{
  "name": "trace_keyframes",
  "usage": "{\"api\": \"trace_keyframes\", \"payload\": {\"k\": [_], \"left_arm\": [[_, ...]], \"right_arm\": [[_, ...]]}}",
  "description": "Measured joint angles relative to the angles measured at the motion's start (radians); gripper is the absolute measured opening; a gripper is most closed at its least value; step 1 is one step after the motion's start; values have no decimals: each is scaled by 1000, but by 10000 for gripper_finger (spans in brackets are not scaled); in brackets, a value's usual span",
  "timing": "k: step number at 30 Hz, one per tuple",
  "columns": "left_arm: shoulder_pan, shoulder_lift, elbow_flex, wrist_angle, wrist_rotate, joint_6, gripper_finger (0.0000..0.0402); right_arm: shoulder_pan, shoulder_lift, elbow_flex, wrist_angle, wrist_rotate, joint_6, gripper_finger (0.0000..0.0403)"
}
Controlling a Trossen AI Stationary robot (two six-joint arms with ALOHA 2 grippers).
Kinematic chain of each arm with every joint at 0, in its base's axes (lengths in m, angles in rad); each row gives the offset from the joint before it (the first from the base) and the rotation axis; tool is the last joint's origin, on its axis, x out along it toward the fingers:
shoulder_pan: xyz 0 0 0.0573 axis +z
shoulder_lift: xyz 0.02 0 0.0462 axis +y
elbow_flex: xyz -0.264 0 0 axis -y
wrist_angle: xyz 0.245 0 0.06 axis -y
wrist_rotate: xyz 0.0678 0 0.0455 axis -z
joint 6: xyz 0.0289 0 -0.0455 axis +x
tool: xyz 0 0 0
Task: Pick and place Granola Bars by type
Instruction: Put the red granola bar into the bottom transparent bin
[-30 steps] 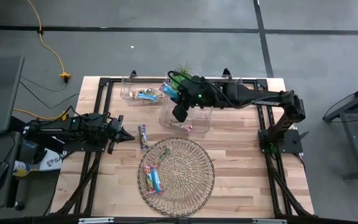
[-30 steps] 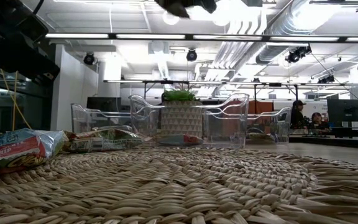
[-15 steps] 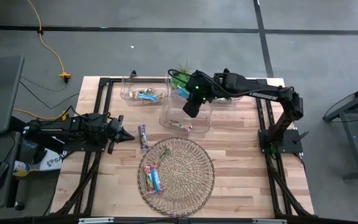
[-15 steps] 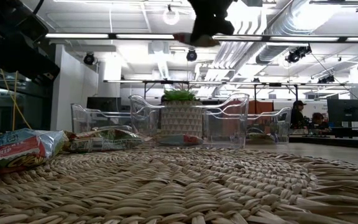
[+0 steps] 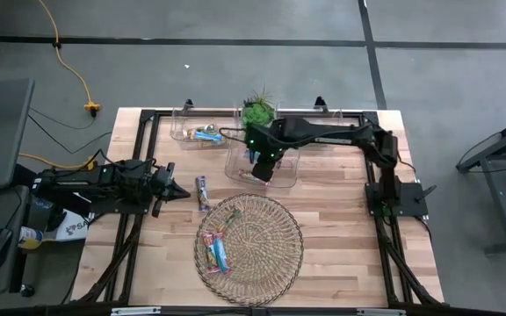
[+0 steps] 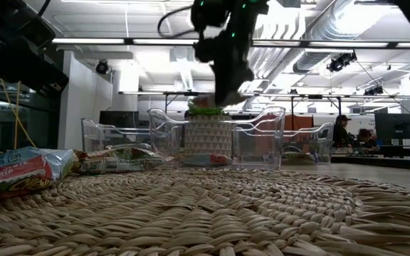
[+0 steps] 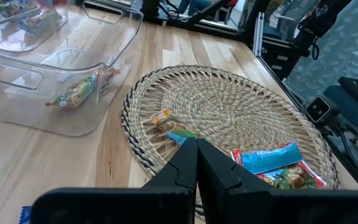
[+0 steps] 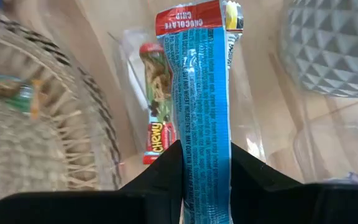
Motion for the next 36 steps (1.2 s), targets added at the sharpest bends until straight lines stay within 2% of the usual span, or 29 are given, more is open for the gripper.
{"api": "trace_keyframes", "payload": {"k": [15, 36], "left_arm": [[0, 0, 0, 0, 0, 0, 1], [0, 0, 0, 0, 0, 0, 1]], "right_arm": [[-13, 169, 0, 47, -33, -21, 82], [-38, 188, 0, 105, -49, 29, 82]]}}
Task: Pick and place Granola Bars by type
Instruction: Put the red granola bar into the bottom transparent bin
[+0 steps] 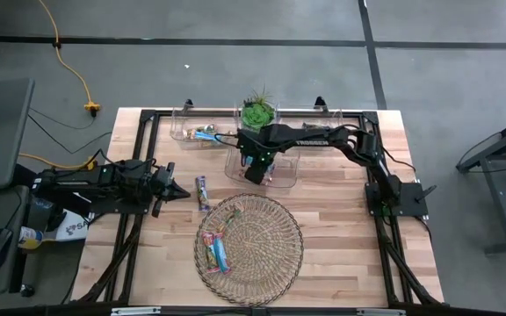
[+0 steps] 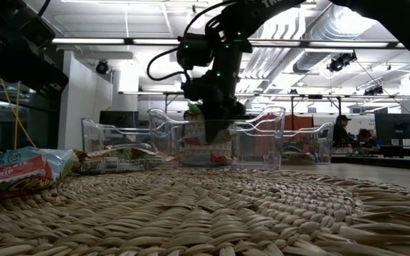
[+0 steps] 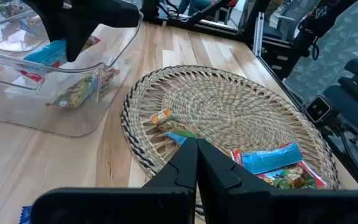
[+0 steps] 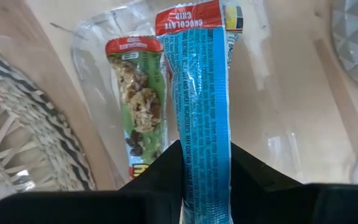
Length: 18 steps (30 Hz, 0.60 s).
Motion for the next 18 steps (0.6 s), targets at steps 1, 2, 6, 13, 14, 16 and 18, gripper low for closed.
{"api": "trace_keyframes", "payload": {"k": [1, 2, 6, 13, 14, 16, 18], "left_arm": [[0, 0, 0, 0, 0, 0, 1], [0, 0, 0, 0, 0, 0, 1], [0, 0, 0, 0, 0, 0, 1], [0, 0, 0, 0, 0, 0, 1], [0, 0, 0, 0, 0, 0, 1], [0, 0, 0, 0, 0, 0, 1], [0, 0, 0, 0, 0, 0, 1]], "right_arm": [[0, 0, 0, 0, -1, 0, 82], [0, 0, 0, -1, -1, 0, 82], [0, 0, 0, -2, 5, 21, 82], [0, 0, 1, 2, 0, 46, 82], [0, 0, 1, 2, -2, 51, 82], [0, 0, 1, 2, -2, 57, 82], [0, 0, 1, 2, -2, 58, 82]]}}
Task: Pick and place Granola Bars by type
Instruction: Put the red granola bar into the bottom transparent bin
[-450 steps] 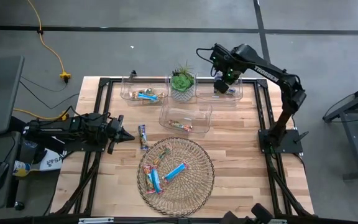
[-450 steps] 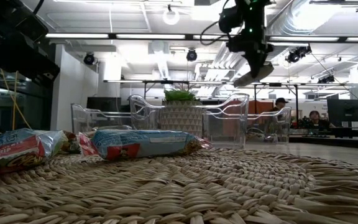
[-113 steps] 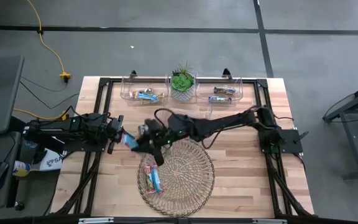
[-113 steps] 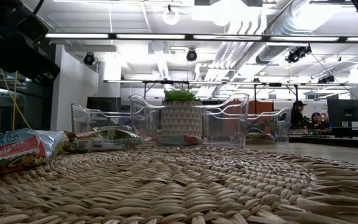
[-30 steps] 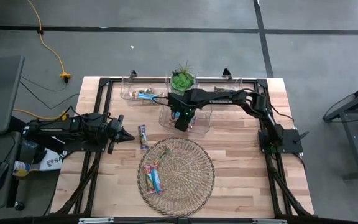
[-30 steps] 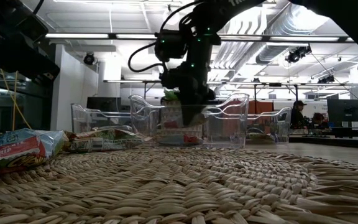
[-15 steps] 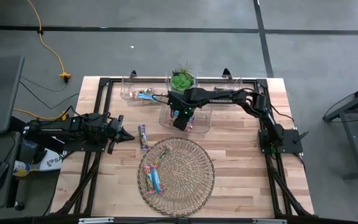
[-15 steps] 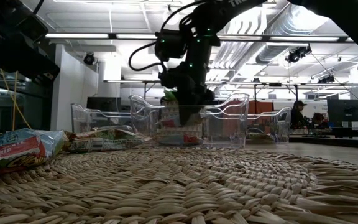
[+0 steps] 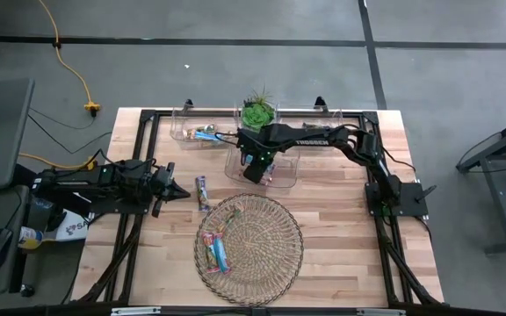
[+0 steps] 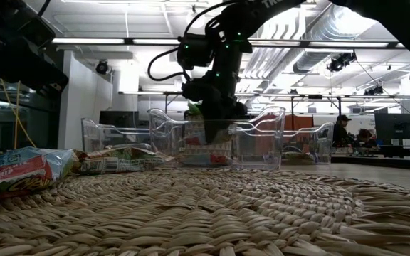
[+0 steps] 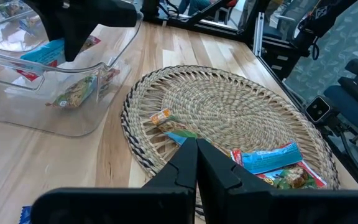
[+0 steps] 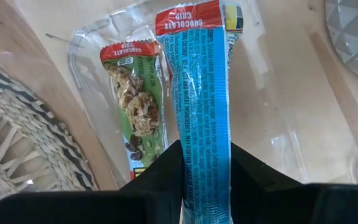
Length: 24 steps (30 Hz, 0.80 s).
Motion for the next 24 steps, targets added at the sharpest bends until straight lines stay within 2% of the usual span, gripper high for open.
{"api": "trace_keyframes", "payload": {"k": [16, 24], "left_arm": [[0, 0, 0, 0, 0, 0, 1], [0, 0, 0, 0, 0, 0, 1]], "right_arm": [[1, 0, 0, -7, -76, 48, 82], [8, 0, 0, -30, -80, 69, 82]]}}
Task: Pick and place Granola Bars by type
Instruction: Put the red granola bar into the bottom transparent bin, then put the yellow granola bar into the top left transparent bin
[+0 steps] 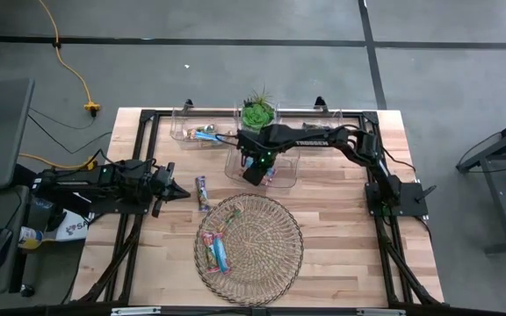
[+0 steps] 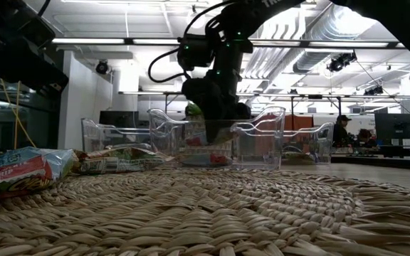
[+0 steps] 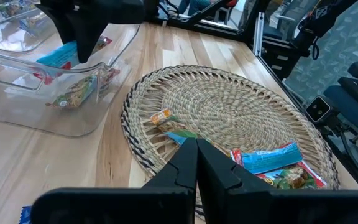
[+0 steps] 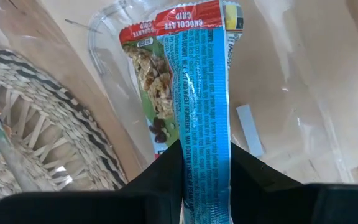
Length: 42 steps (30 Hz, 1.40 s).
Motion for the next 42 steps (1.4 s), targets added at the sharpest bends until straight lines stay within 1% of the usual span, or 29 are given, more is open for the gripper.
{"api": "trace_keyframes", "payload": {"k": [7, 16, 26, 31, 34, 42], "left_arm": [[0, 0, 0, 0, 0, 0, 1], [0, 0, 0, 0, 0, 0, 1], [0, 0, 0, 0, 0, 0, 1], [0, 0, 0, 0, 0, 0, 1], [0, 0, 0, 0, 0, 0, 1], [0, 0, 0, 0, 0, 0, 1]], "right_arm": [[8, 0, 0, 1, -4, 5, 83], [8, 0, 0, 6, -38, 8, 86], [8, 0, 0, 36, -94, 35, 153], [8, -2, 0, 85, -165, 64, 165], [8, -27, 0, 98, -168, 69, 165], [8, -137, 1, 125, -124, 80, 166]]}}
